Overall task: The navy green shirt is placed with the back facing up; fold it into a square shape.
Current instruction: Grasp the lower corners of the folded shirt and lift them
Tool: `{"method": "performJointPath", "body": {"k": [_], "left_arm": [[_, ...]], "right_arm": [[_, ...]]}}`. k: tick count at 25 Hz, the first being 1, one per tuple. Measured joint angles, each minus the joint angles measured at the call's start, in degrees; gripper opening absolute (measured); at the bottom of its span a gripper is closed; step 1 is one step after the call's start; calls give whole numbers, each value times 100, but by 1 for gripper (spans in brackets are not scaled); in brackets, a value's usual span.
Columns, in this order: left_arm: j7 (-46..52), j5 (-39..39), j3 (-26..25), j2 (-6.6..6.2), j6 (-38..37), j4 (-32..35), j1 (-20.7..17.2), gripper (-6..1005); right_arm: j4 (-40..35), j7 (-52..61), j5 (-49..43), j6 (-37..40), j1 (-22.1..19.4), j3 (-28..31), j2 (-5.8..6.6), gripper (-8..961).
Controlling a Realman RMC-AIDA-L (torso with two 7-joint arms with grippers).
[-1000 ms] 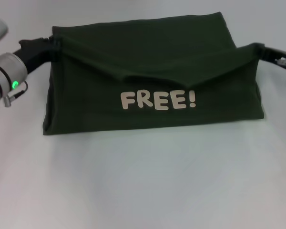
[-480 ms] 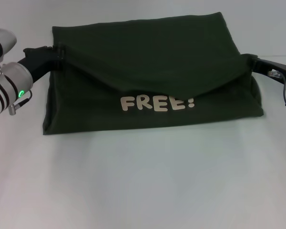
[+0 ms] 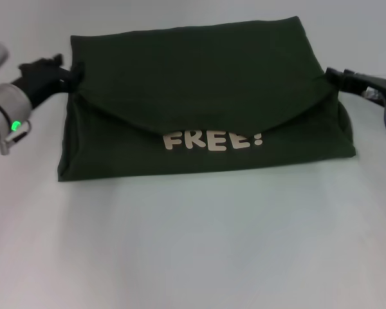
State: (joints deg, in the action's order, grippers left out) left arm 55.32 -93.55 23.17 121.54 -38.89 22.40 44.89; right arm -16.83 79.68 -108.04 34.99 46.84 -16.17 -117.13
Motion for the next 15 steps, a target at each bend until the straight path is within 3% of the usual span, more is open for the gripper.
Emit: {"method": "performJointPath", "body": {"k": [8, 13, 15], "left_arm": [[1068, 6, 58, 156, -261, 942, -417, 570], [1858, -59, 274, 175, -1448, 1383, -910, 763], [1938, -95, 307, 200, -1932, 1480, -1098, 838]], "right_arm": [[-525, 696, -23, 689, -91, -202, 119, 508], [-827, 1478, -31, 1442, -431, -807, 223, 703], [-964, 1643, -23, 1841, -633, -977, 226, 701]]}}
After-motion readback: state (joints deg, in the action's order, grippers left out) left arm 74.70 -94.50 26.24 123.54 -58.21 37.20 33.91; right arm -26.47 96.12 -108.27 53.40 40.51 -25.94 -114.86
